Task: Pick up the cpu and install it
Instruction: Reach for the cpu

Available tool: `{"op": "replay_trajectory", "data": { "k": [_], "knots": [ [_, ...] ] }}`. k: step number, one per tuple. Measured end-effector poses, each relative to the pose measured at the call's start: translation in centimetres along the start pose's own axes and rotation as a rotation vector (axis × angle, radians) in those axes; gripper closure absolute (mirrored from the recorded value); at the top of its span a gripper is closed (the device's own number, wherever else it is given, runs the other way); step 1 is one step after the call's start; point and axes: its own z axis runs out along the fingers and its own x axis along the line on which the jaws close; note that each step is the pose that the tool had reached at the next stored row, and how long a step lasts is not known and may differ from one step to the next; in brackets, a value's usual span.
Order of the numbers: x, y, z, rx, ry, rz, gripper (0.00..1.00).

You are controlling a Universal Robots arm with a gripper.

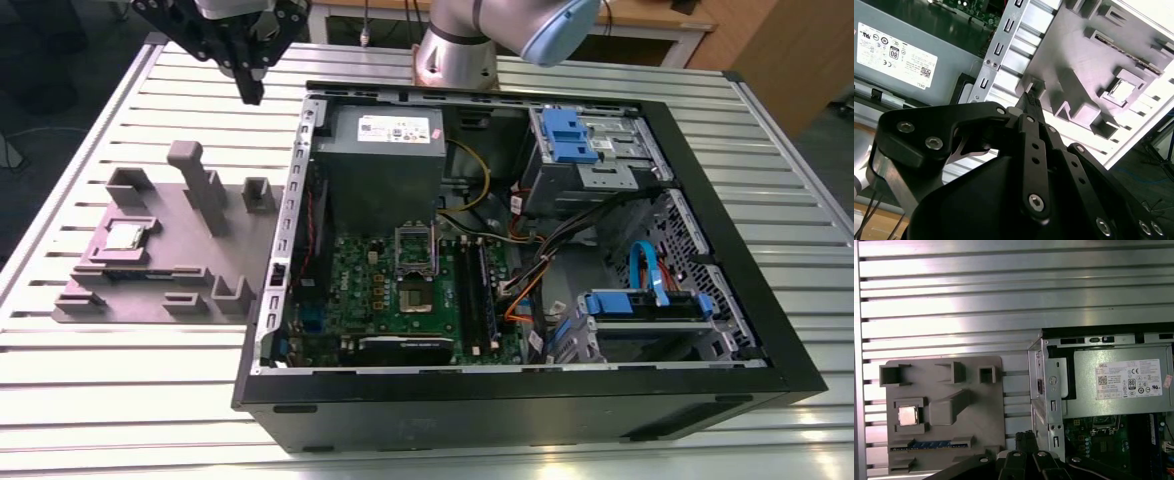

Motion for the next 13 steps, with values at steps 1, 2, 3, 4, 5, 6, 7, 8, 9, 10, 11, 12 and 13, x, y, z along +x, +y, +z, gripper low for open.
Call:
{"op": "replay_trajectory", "data": {
  "k": [1,2,3,4,5,6,7,8,9,10,11,12,13],
  "knots": [
    [0.03,0.00,0.00,0.0000,0.0000,0.000,0.89],
    [0.05,0.00,0.00,0.0000,0.0000,0.000,0.89],
    [0.08,-0.01,0.00,0.0000,0.0000,0.000,0.89],
    [0.09,-0.01,-0.01,0.0001,0.0000,0.000,0.89],
    [0.12,-0.01,-0.01,0.0001,0.0001,0.000,0.89],
    [0.14,-0.01,-0.01,0.0001,0.0001,0.000,0.89],
    [0.16,-0.01,-0.01,0.0001,0.0001,0.000,0.89],
    [0.18,-0.01,-0.01,0.0001,0.0001,0.000,0.89],
    [0.20,-0.02,-0.01,0.0001,0.0001,0.000,0.89],
    [0.22,-0.02,-0.01,0.0001,0.0000,0.000,0.89],
    [0.25,-0.02,-0.01,0.0000,0.0000,0.000,0.89],
    [0.27,-0.02,-0.01,0.0001,0.0001,0.000,0.89],
    [0.30,-0.02,-0.01,0.0001,0.0000,0.000,0.89]
  ]
}}
